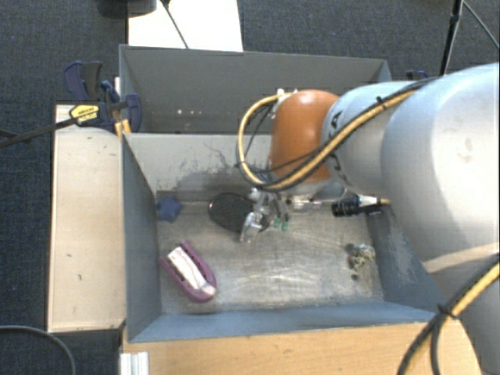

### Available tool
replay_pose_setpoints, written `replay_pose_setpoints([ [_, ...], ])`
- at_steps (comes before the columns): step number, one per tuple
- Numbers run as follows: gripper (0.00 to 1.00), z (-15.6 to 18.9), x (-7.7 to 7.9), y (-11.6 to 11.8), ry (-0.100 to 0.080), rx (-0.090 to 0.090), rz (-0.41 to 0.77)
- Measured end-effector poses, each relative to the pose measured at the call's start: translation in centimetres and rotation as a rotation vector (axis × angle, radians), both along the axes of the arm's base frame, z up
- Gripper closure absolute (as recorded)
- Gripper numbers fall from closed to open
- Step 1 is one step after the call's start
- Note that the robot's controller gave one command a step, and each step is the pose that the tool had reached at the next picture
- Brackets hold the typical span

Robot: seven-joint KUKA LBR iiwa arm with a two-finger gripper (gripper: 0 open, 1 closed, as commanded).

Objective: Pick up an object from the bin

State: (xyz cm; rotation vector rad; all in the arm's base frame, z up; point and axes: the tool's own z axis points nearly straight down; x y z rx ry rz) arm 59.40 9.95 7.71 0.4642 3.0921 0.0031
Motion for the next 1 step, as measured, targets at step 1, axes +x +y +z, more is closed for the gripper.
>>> replay_pose_setpoints([
  [1,1.0,18.9,-0.35,1.35,0.006,0.002,0.014],
])
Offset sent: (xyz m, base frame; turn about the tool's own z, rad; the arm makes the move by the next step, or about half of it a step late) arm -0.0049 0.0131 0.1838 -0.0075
